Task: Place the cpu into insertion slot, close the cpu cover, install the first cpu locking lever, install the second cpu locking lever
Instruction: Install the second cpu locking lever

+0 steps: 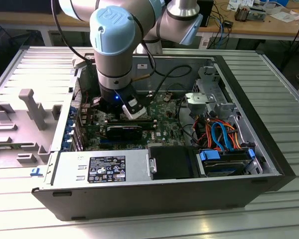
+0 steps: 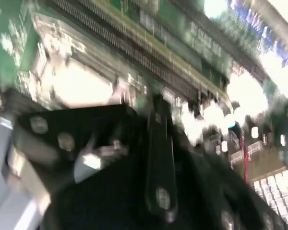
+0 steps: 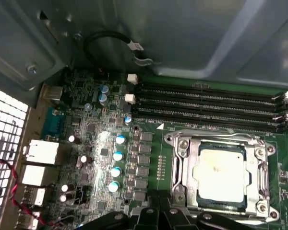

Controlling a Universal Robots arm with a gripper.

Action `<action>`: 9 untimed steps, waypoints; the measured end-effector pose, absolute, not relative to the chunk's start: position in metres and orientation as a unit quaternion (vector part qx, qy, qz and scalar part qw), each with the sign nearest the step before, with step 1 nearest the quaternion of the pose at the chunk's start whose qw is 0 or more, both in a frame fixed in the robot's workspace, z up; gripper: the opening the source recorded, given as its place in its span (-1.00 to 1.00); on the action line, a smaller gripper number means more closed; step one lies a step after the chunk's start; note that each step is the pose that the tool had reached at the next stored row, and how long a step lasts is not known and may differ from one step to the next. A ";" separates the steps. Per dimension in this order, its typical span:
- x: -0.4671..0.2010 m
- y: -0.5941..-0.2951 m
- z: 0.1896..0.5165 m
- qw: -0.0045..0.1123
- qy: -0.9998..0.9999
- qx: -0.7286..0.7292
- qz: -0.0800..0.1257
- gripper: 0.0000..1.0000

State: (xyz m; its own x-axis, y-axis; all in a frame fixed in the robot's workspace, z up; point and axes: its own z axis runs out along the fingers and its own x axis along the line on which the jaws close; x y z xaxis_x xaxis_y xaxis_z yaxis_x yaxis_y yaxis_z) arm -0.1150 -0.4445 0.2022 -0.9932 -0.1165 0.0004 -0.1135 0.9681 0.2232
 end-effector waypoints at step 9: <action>-0.115 -0.445 0.202 0.007 -0.992 0.058 -0.112 -0.79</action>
State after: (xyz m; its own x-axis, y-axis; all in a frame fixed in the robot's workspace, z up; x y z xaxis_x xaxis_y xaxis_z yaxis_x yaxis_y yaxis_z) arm -0.1150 -0.4446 0.2023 -0.9932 -0.1164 0.0005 -0.1134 0.9682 0.2230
